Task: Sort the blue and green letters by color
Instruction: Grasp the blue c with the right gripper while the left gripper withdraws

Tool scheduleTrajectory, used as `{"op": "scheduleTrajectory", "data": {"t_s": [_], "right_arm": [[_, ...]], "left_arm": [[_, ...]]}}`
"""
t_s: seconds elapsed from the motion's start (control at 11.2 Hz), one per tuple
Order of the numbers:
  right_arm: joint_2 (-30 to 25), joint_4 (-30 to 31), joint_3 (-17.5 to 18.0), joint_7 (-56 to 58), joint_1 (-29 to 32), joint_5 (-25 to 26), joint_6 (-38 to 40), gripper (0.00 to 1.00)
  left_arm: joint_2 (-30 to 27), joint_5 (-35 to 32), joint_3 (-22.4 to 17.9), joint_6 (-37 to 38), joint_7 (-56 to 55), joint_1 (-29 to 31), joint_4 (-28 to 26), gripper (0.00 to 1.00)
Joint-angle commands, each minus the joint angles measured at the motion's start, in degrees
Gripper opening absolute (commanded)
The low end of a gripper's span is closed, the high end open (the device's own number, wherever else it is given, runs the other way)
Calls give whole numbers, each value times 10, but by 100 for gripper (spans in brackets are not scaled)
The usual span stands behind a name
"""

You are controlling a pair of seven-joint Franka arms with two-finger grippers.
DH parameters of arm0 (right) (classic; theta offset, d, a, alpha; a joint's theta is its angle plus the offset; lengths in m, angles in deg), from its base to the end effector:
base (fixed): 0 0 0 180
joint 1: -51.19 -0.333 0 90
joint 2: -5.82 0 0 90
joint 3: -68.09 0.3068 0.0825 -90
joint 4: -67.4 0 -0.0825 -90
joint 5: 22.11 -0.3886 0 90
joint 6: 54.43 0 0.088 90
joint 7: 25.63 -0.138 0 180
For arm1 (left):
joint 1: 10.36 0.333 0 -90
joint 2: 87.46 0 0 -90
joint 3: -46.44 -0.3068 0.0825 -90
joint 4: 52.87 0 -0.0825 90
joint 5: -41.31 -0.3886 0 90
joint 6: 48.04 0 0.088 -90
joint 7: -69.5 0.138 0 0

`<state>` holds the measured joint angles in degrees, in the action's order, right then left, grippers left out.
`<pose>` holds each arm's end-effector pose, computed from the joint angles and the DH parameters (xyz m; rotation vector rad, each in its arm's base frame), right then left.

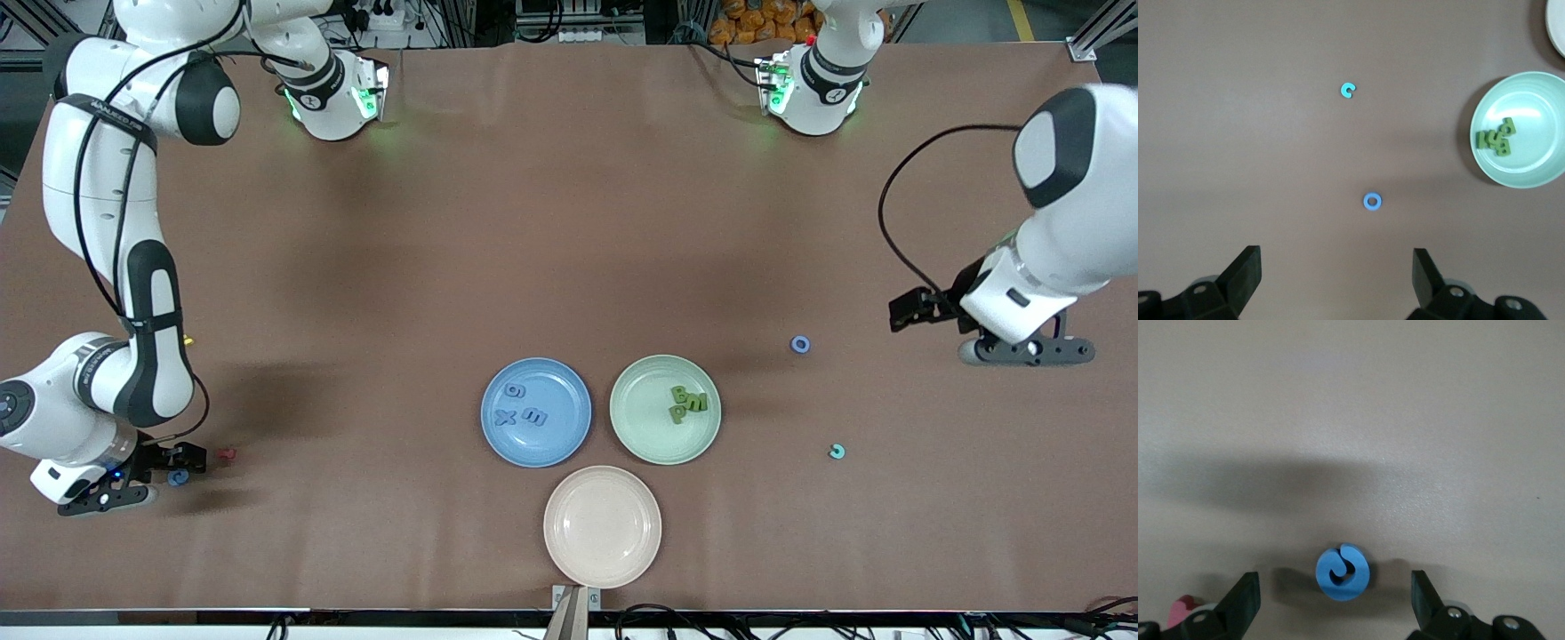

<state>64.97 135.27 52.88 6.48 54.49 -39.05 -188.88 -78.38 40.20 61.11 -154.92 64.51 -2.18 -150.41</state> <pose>0.7536 -0.1835 0.1420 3.0576 0.2922 0.2353 0.6109 -0.0606 0.4562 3.1190 -0.0444 0.0118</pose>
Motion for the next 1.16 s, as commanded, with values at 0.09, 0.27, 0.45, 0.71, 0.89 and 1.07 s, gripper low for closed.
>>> {"op": "scheduleTrajectory", "data": {"t_s": [0.09,0.27,0.45,0.71,0.89,1.07], "right_arm": [[21,-24,16,1,14,4,-8,100],[22,-24,19,1,18,5,-11,100],[22,-23,20,1,18,4,-11,100],[22,-23,25,1,19,2,-10,0],[21,-23,26,2,22,2,-9,0],[17,-24,28,1,22,2,-2,0]], "left_arm": [[-28,12,-35,152,-5,-41,89,100],[-38,12,-56,199,-5,-65,118,100],[-46,12,-60,235,-3,-70,139,100],[-60,11,-61,261,-2,-76,139,100],[-61,11,-62,261,-3,-76,136,100],[-60,10,-62,260,-3,-73,137,100]]}}
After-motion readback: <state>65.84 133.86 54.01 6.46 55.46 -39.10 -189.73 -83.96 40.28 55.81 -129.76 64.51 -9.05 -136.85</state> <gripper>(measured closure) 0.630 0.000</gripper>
